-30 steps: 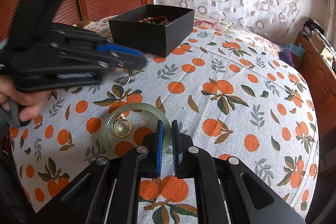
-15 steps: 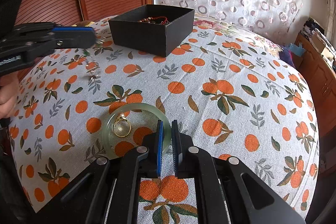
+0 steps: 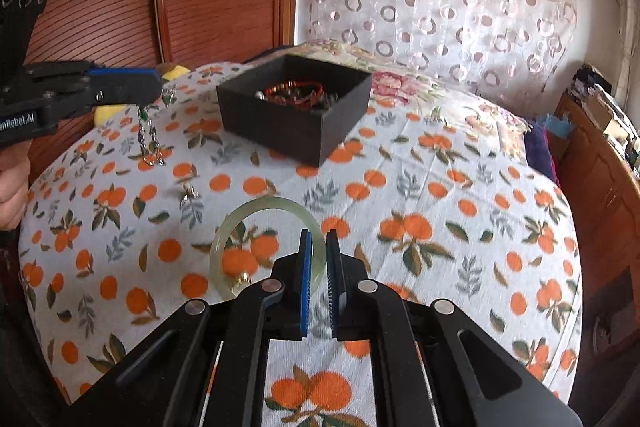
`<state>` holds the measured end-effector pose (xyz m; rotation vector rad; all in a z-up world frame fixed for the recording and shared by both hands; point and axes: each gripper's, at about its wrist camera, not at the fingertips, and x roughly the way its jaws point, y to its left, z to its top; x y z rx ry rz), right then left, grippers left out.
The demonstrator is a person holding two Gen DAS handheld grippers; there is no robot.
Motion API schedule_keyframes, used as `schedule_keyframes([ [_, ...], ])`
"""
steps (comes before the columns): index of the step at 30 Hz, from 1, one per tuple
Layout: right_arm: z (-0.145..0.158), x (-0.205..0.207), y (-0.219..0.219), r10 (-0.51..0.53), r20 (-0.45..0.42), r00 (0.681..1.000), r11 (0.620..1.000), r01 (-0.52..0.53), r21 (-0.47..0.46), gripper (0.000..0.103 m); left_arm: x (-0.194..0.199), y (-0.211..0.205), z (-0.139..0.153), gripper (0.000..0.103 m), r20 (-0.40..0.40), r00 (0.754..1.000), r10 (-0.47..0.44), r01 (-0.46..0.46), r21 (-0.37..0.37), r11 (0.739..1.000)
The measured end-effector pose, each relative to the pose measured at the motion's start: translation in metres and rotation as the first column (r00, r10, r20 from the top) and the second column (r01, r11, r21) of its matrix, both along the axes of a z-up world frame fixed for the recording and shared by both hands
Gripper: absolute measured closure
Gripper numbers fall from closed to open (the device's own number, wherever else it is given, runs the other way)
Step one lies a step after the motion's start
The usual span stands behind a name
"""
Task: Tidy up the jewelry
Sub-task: 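Carry the green pendant toward the box with the left gripper while the right gripper grasps the jade bangle, then lower the green pendant and jade bangle into the black box and open both grippers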
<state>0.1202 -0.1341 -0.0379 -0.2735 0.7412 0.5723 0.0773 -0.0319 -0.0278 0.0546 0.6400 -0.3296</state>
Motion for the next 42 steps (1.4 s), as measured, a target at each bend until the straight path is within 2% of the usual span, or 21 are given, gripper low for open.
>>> schedule_keyframes([
  [13, 0.028, 0.033, 0.022, -0.005, 0.063, 0.998, 1.000, 0.004, 0.009, 0.095, 0.004, 0.016, 0.007, 0.091, 0.025, 0.999, 0.039, -0.040, 0.015, 0.999],
  [22, 0.042, 0.076, 0.050, -0.026, 0.085, 0.996, 1.000, 0.024, 0.018, 0.095, 0.014, 0.029, 0.014, 0.091, 0.038, 0.997, 0.060, -0.061, 0.017, 0.998],
  [33, 0.034, 0.124, 0.073, -0.069, 0.049, 0.996, 0.997, 0.068, 0.023, 0.095, 0.040, 0.033, 0.022, 0.091, 0.053, 0.996, 0.078, -0.080, 0.043, 0.996],
  [42, 0.020, 0.131, 0.082, -0.055, 0.009, 0.998, 0.998, 0.055, 0.022, 0.093, 0.055, 0.032, 0.019, 0.091, 0.042, 0.995, 0.093, -0.094, 0.033, 0.995],
])
